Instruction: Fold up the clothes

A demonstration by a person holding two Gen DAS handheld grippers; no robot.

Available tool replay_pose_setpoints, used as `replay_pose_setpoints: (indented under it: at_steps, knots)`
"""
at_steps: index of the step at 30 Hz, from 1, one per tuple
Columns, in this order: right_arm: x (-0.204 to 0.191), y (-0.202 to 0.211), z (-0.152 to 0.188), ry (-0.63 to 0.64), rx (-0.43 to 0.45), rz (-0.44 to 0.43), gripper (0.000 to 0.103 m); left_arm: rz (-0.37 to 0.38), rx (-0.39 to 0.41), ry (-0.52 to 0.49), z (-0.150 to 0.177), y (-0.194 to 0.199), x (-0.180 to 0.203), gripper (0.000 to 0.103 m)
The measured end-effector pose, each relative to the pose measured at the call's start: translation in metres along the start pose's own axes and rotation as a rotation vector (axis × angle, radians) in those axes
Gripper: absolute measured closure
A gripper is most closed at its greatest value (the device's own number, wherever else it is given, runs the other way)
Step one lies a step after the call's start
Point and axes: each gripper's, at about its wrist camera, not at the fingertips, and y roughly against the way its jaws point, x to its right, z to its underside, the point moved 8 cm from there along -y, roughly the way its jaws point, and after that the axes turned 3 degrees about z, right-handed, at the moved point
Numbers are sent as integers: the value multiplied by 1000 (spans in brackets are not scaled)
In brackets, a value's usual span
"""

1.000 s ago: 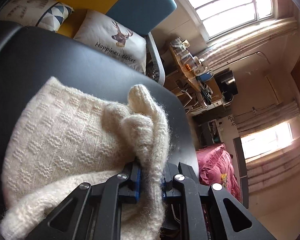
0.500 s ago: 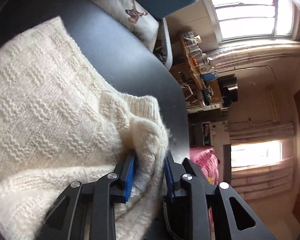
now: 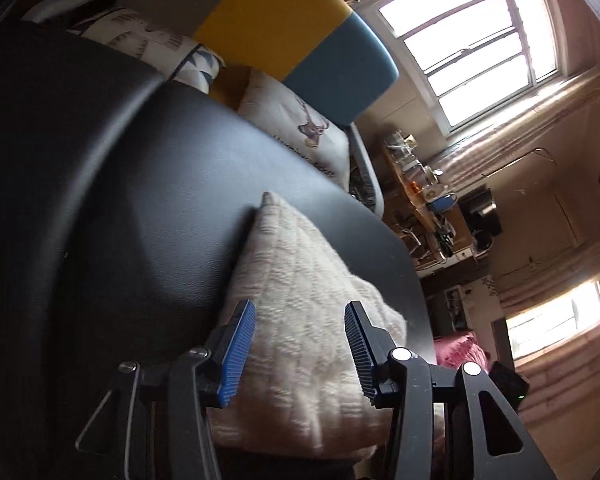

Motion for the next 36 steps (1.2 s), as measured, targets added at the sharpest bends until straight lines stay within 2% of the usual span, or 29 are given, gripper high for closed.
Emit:
replay_pose_setpoints:
  at_steps: [3, 4, 8, 10, 14, 16, 19, 20, 24, 26, 28, 29, 30, 31, 32, 33, 34, 35, 36]
  knots:
    - [-7, -7, 23, 17, -108, -24, 60, -18, -15, -105, 19, -12, 3, 56]
    - [-4, -11, 35, 3, -136, -26, 60, -37, -30, -161, 27, -18, 5, 56]
    - [9, -30, 86, -55, -247, -35, 60, -37, -117, -333, 62, -49, 23, 56]
    - [20, -23, 92, -145, -214, -57, 60, -23, -160, -400, 81, -62, 28, 49]
    - [33, 7, 88, -237, -148, -81, 60, 30, -202, -480, 103, -67, 36, 47]
    - [43, 25, 77, -287, -80, -78, 58, 73, -195, -444, 100, -59, 40, 47]
    - [68, 36, 57, -446, 43, -137, 52, 120, -180, -434, 92, -50, 49, 46]
    - [76, 34, 53, -512, 63, -168, 48, 125, -176, -448, 91, -49, 53, 46]
    - [100, 4, 36, -660, 92, -204, 46, 168, -198, -523, 102, -56, 75, 41]
    - [108, -13, 33, -713, 75, -186, 46, 188, -217, -578, 113, -61, 88, 36]
    - [114, -28, 31, -762, 59, -164, 46, 198, -232, -636, 126, -65, 98, 22]
    - [116, -34, 30, -781, 53, -150, 46, 201, -239, -656, 131, -69, 101, 20]
    - [113, -39, 28, -743, 39, -125, 47, 211, -248, -669, 136, -71, 104, 19]
    - [107, -44, 26, -674, 22, -94, 52, 222, -258, -676, 140, -73, 106, 18]
    - [101, -45, 21, -596, 8, -41, 69, 229, -268, -684, 144, -75, 107, 17]
    - [94, -41, 12, -532, 10, -7, 82, 237, -281, -693, 149, -77, 108, 16]
    - [86, -35, 1, -480, 21, 10, 89, 245, -294, -702, 153, -78, 110, 16]
    - [77, -25, -12, -411, 46, 42, 89, 258, -310, -711, 157, -79, 111, 16]
    - [70, -15, -22, -322, 65, 112, 89, 282, -336, -726, 163, -79, 115, 16]
